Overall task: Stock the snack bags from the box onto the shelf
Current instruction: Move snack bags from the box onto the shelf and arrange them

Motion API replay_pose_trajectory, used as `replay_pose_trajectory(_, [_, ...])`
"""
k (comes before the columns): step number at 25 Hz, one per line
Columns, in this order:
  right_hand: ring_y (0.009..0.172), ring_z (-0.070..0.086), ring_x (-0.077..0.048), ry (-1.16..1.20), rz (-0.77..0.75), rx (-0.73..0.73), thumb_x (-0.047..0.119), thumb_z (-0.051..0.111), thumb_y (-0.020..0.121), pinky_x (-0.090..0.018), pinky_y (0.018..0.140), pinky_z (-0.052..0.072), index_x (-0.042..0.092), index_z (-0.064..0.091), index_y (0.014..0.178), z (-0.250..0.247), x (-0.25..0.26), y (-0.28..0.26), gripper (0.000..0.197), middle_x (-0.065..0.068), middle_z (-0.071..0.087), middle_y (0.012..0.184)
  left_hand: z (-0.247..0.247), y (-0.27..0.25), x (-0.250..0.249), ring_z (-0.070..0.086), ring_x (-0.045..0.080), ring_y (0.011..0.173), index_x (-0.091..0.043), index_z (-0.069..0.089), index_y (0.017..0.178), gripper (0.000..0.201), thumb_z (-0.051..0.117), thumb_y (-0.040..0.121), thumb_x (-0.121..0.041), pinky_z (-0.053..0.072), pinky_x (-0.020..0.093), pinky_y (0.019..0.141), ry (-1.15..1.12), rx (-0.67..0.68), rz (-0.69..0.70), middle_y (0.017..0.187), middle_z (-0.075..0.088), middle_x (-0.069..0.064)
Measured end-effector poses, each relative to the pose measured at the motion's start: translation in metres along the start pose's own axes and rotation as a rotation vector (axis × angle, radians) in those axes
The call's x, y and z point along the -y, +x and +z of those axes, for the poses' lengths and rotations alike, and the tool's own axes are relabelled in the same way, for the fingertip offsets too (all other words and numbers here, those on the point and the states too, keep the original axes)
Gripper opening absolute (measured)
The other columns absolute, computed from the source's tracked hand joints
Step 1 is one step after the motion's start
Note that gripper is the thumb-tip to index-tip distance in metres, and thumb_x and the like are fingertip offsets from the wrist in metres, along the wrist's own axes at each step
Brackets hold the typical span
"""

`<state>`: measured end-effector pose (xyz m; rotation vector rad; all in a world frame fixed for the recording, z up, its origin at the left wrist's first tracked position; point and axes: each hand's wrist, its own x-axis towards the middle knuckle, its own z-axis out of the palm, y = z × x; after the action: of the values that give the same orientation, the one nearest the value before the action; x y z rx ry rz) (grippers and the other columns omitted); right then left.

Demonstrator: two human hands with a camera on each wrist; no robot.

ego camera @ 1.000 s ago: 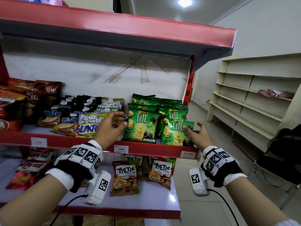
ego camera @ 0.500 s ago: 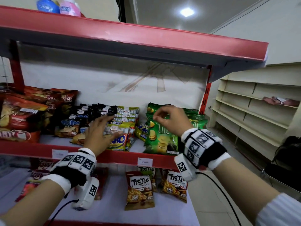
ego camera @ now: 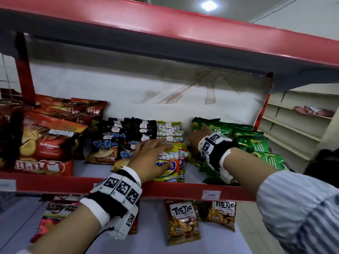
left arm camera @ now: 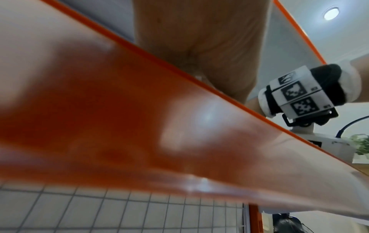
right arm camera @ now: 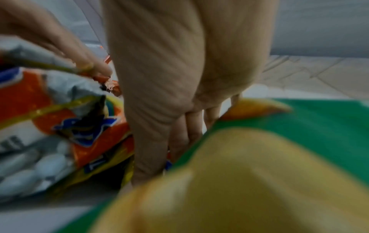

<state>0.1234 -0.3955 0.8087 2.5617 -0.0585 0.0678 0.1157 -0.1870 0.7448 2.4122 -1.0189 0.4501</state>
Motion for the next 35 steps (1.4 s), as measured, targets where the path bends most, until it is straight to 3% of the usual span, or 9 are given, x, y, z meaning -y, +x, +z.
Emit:
replay_pose_trajectory(2, [0.129, 0.041, -0.027, 0.005, -0.014, 0.033, 0.034, 0.057, 0.089, -0.053, 0.112, 0.012, 0.014, 0.060, 0.115, 0.006, 0.000, -0.001, 0.032, -0.011, 0.058, 0.124, 0.001, 0.001, 0.003, 0.017, 0.008, 0.140, -0.044, 0.037, 0.139, 0.055, 0.051, 0.087, -0.055, 0.003, 0.035, 0.113, 0.014, 0.035, 0.013, 0.153, 0.024, -0.017])
replay_pose_trajectory(5, [0.110, 0.054, -0.026, 0.055, 0.085, 0.162, 0.032, 0.052, 0.092, -0.057, 0.115, 0.000, 0.013, 0.051, 0.070, -0.001, 0.001, 0.000, 0.029, -0.004, 0.054, 0.075, 0.004, 0.000, 0.007, 0.019, 0.009, 0.141, -0.046, 0.036, 0.138, 0.054, 0.049, 0.087, -0.058, 0.004, 0.039, 0.113, -0.038, 0.046, -0.009, 0.153, 0.023, -0.019])
replay_pose_trajectory(6, [0.105, 0.057, -0.026, 0.108, 0.130, 0.141, 0.029, 0.050, 0.092, -0.055, 0.116, -0.002, 0.014, 0.047, 0.064, -0.004, 0.000, 0.000, 0.032, -0.003, 0.052, 0.071, 0.005, -0.001, 0.007, 0.019, 0.009, 0.140, -0.046, 0.036, 0.137, 0.053, 0.049, 0.087, -0.059, 0.005, 0.039, 0.113, -0.042, 0.044, -0.007, 0.153, 0.023, -0.019])
replay_pose_trajectory(10, [0.104, 0.057, -0.023, 0.226, 0.170, 0.123, 0.039, 0.061, 0.086, -0.056, 0.114, 0.005, 0.013, 0.061, 0.086, -0.007, -0.004, 0.000, 0.026, -0.005, 0.062, 0.092, 0.007, 0.001, 0.007, 0.020, 0.010, 0.139, -0.046, 0.037, 0.137, 0.054, 0.049, 0.087, -0.059, 0.008, 0.038, 0.111, -0.026, 0.031, -0.007, 0.152, 0.025, -0.018])
replay_pose_trajectory(17, [0.104, 0.059, -0.025, 0.170, 0.157, 0.156, 0.031, 0.065, 0.084, -0.049, 0.115, 0.009, 0.014, 0.049, 0.073, -0.003, 0.000, 0.002, 0.026, -0.004, 0.056, 0.078, 0.007, -0.001, 0.003, 0.019, 0.010, 0.138, -0.046, 0.037, 0.137, 0.053, 0.050, 0.087, -0.058, 0.006, 0.034, 0.109, -0.034, 0.034, -0.027, 0.152, 0.023, -0.019])
replay_pose_trajectory(23, [0.098, 0.062, -0.026, 0.338, 0.162, 0.109, 0.034, 0.073, 0.078, -0.043, 0.103, 0.034, 0.004, 0.067, 0.095, -0.007, -0.005, -0.001, 0.035, -0.009, 0.067, 0.096, 0.007, -0.001, 0.002, 0.018, 0.010, 0.139, -0.046, 0.036, 0.137, 0.053, 0.049, 0.087, -0.058, 0.007, 0.036, 0.111, -0.020, 0.045, -0.053, 0.153, 0.022, -0.019])
replay_pose_trajectory(28, [0.091, 0.058, -0.026, 0.234, 0.128, 0.209, 0.040, 0.075, 0.076, -0.041, 0.095, 0.041, 0.004, 0.052, 0.076, -0.003, 0.001, 0.005, 0.042, -0.006, 0.047, 0.078, 0.006, -0.003, 0.002, 0.019, 0.011, 0.139, -0.046, 0.037, 0.137, 0.053, 0.049, 0.087, -0.059, 0.006, 0.037, 0.111, -0.021, 0.048, -0.060, 0.153, 0.022, -0.020])
replay_pose_trajectory(32, [0.077, 0.049, -0.024, 0.253, 0.150, 0.132, 0.028, 0.062, 0.085, -0.047, 0.107, 0.033, 0.013, 0.038, 0.058, -0.002, -0.002, 0.002, 0.039, -0.002, 0.040, 0.063, 0.007, -0.004, 0.003, 0.017, 0.010, 0.139, -0.047, 0.037, 0.137, 0.053, 0.048, 0.087, -0.059, 0.005, 0.033, 0.109, -0.030, 0.049, -0.067, 0.153, 0.022, -0.020])
replay_pose_trajectory(35, [0.088, 0.048, -0.022, 0.471, 0.265, 0.037, 0.037, 0.053, 0.086, -0.050, 0.112, 0.016, 0.014, 0.052, 0.066, -0.010, -0.010, -0.001, 0.030, 0.001, 0.049, 0.073, 0.008, -0.003, 0.004, 0.019, 0.011, 0.139, -0.047, 0.037, 0.137, 0.052, 0.047, 0.088, -0.060, 0.007, 0.035, 0.110, -0.005, 0.047, -0.068, 0.153, 0.022, -0.020])
